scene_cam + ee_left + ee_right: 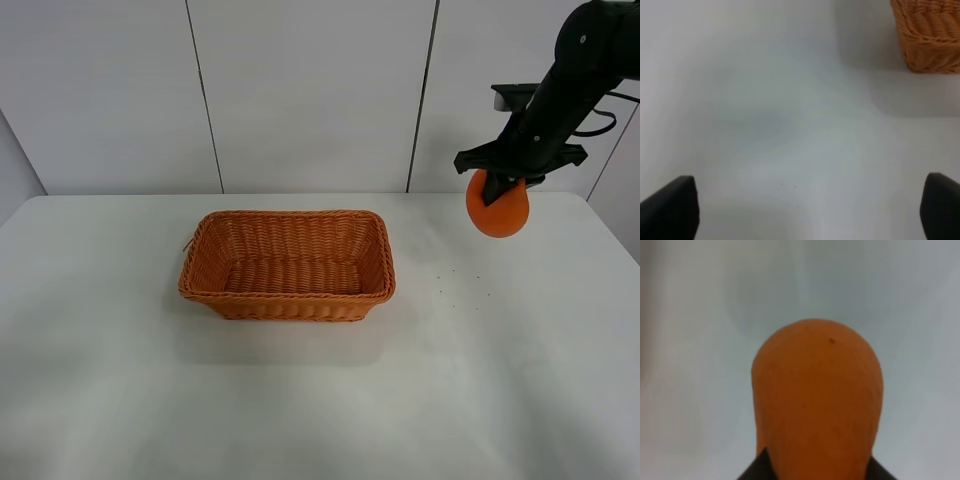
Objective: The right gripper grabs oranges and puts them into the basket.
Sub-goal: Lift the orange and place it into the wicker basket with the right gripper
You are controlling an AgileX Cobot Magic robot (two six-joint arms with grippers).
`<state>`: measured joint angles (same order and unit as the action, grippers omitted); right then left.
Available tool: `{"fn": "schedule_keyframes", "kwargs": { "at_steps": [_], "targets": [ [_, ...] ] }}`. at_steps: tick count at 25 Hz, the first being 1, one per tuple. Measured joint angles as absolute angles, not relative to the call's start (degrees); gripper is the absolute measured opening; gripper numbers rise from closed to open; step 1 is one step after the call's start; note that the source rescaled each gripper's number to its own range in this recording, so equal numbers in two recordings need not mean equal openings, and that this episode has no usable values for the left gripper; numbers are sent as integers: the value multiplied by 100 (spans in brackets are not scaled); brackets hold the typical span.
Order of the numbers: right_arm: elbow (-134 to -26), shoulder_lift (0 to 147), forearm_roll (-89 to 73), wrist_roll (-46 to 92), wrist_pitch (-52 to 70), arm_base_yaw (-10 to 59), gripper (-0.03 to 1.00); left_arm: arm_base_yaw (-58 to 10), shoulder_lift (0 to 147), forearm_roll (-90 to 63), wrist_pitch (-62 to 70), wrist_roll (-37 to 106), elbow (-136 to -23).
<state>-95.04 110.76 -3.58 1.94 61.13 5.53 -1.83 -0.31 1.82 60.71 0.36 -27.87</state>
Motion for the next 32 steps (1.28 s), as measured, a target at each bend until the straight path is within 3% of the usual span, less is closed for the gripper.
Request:
{"fn": "schedule_keyframes", "kwargs": {
  "at_steps": [5, 12, 19, 27, 29, 31, 32],
  "targets": [
    [-10145, 11076, -436, 194, 6448, 749, 0, -183, -31, 182, 6071, 36, -2787],
    [-10619, 11141, -472, 112, 6455, 2005, 0, -183, -31, 182, 6071, 36, -2787],
    [-10664, 11838, -509, 41, 5716, 3169, 0, -183, -31, 182, 6071, 36, -2787],
    [-10664, 12850, -534, 0, 4536, 3525, 0, -183, -31, 182, 6071, 36, -2787],
    [-10664, 12953, -534, 0, 4530, 3517, 11, -183, -31, 182, 6071, 36, -2787],
    [-10664, 12976, -534, 0, 4596, 3511, 36, -183, -31, 182, 6071, 36, -2787],
    [-10664, 12976, -534, 0, 4620, 3511, 53, -183, -31, 182, 6071, 36, -2787]
  ]
}}
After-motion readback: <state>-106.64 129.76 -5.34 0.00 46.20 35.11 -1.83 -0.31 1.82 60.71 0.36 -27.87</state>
